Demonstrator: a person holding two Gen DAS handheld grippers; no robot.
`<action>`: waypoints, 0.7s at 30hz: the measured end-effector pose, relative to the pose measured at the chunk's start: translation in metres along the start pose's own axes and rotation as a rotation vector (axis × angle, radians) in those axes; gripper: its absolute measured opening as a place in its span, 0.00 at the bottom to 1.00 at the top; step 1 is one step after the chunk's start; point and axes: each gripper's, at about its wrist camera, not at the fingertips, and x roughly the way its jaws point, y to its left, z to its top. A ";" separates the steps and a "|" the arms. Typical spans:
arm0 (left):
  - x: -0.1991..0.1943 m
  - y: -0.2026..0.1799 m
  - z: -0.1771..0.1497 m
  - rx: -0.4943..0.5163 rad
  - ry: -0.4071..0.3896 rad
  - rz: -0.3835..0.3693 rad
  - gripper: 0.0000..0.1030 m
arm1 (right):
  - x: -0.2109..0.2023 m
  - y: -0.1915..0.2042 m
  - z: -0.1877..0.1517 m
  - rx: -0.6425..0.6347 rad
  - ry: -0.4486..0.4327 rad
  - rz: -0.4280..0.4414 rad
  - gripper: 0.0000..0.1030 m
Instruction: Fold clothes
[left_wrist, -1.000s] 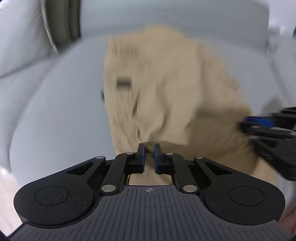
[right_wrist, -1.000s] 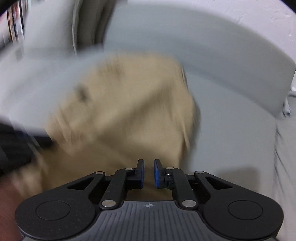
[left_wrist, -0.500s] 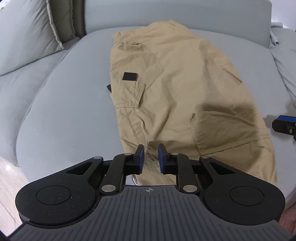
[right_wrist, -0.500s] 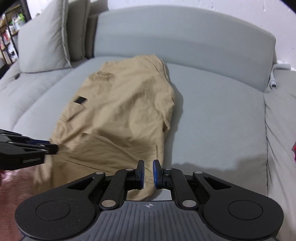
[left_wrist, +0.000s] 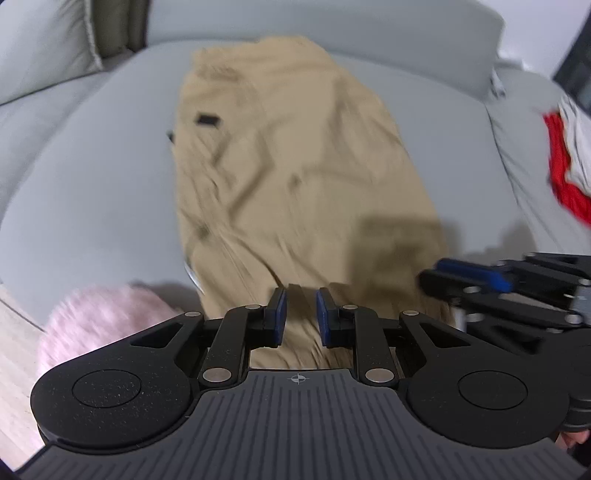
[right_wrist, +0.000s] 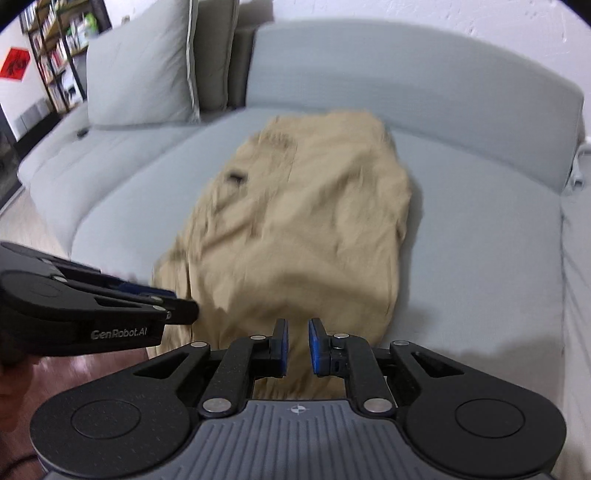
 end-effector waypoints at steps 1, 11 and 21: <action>0.007 0.001 -0.002 0.006 0.023 0.001 0.23 | 0.002 -0.002 -0.005 0.007 0.002 -0.001 0.11; -0.019 0.008 -0.013 0.048 0.026 -0.028 0.32 | -0.038 -0.015 -0.014 0.182 0.002 0.043 0.26; 0.007 -0.001 -0.021 0.083 0.174 -0.008 0.34 | -0.046 -0.033 -0.048 0.330 0.025 0.078 0.36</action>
